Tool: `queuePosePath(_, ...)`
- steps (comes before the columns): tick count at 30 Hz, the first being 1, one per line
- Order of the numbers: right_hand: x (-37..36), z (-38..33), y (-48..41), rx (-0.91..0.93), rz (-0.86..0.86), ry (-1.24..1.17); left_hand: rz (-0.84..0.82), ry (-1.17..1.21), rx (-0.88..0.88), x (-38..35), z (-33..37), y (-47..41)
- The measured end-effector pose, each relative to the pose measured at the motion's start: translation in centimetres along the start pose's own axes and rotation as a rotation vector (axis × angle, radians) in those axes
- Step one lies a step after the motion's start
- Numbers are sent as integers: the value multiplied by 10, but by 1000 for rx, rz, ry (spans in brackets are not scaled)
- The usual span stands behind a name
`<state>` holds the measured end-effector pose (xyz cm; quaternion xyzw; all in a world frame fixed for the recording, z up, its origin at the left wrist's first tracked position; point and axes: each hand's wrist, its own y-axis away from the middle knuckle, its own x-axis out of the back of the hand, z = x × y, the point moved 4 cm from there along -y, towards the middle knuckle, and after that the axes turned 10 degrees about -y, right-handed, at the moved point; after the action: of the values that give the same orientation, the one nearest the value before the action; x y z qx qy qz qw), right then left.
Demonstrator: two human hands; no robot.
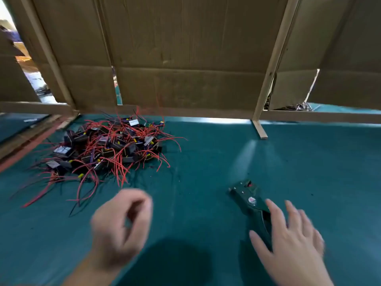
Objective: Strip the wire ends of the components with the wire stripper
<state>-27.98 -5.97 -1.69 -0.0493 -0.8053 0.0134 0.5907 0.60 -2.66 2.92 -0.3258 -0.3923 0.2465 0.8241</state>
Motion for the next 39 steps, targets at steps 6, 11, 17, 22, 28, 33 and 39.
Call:
queuePosePath(6, -35, -13, -48, 80, -22, -8, -194, -133, -293, -97, 17, -46)
queuePosePath(11, -45, -36, -89, 178, -21, -164, -373, -124, -118, -126, -20, -27)
queuePosePath(17, -49, -58, -103, 150, 58, -224, -393, -88, 36, -126, -31, -28)
queuePosePath(22, -44, -50, -99, 88, 137, -346, -146, -126, -141, -99, -14, -47)
queuePosePath(28, -43, -48, -97, 61, 163, -366, -120, -687, 37, -52, -43, -102)
queuePosePath(33, -43, -47, -97, 66, 142, -381, -796, -1050, 330, -58, -97, -104)
queuePosePath(39, -43, -47, -97, 62, 136, -385, -546, -1146, 177, -65, -106, -95)
